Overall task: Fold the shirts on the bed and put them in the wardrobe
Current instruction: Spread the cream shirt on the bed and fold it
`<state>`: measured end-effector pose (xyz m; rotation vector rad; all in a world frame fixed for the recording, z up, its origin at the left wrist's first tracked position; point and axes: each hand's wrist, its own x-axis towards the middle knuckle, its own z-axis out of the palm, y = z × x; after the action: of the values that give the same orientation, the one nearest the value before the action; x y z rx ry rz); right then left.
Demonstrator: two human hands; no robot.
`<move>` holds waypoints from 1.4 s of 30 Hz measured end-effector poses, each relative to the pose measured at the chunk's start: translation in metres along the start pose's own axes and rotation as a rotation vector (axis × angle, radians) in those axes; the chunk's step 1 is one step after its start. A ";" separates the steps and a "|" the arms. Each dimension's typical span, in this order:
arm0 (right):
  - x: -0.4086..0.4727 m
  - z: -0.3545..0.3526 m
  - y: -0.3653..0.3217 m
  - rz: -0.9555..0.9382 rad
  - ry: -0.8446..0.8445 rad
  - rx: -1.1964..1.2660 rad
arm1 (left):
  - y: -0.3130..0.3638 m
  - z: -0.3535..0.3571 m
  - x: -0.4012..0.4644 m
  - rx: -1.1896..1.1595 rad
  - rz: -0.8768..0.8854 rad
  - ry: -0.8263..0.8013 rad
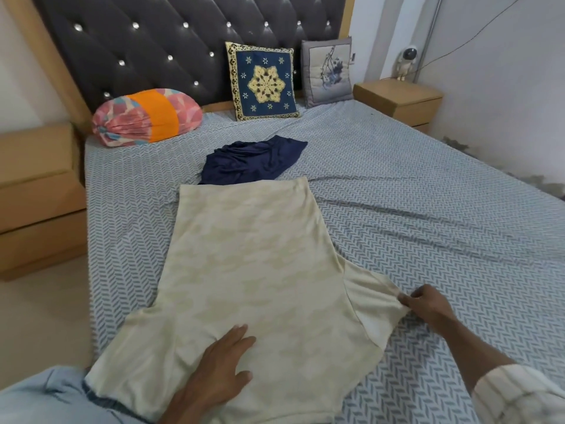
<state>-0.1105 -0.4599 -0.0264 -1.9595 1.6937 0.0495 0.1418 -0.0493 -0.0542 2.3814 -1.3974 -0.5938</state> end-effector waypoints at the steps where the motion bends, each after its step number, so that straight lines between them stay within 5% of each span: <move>1: -0.002 0.007 0.000 0.050 0.047 -0.028 | -0.002 0.003 0.000 -0.026 0.003 0.006; 3: -0.017 0.019 -0.012 0.096 0.219 -0.230 | 0.001 0.000 -0.001 -0.112 -0.035 0.005; 7: -0.078 0.061 -0.076 -0.310 0.423 -0.329 | -0.003 -0.021 -0.002 -0.184 -0.178 0.117; 10: -0.132 0.121 -0.130 -0.676 0.269 -0.254 | -0.015 -0.046 -0.008 -0.069 -0.363 0.210; 13: -0.204 0.168 -0.188 -1.006 -0.079 -0.175 | -0.040 -0.072 -0.021 -0.025 -0.582 0.247; 18: -0.282 0.220 -0.244 -1.165 -0.514 -0.363 | -0.093 -0.100 -0.057 -0.358 -1.079 0.305; 26: -0.298 0.247 -0.242 -1.230 -0.397 -0.417 | -0.111 -0.106 -0.055 -0.718 -1.358 0.364; 30: -0.298 0.248 -0.241 -1.180 -0.409 -0.340 | -0.110 -0.110 -0.059 -0.888 -1.338 0.395; 35: -0.299 0.241 -0.250 -0.977 -0.488 -0.171 | -0.098 -0.113 -0.072 -0.832 -1.208 0.490; 38: -0.288 0.220 -0.258 -0.695 -0.753 0.141 | -0.074 -0.113 -0.071 -0.624 -0.951 0.578; 42: -0.239 0.175 -0.255 -0.146 -1.038 0.669 | -0.004 -0.103 -0.036 -0.312 -0.585 0.408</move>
<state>0.1314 -0.1549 0.0078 -1.1783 0.7307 0.3334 0.1809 -0.0097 0.0392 2.4476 -0.3997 -0.3847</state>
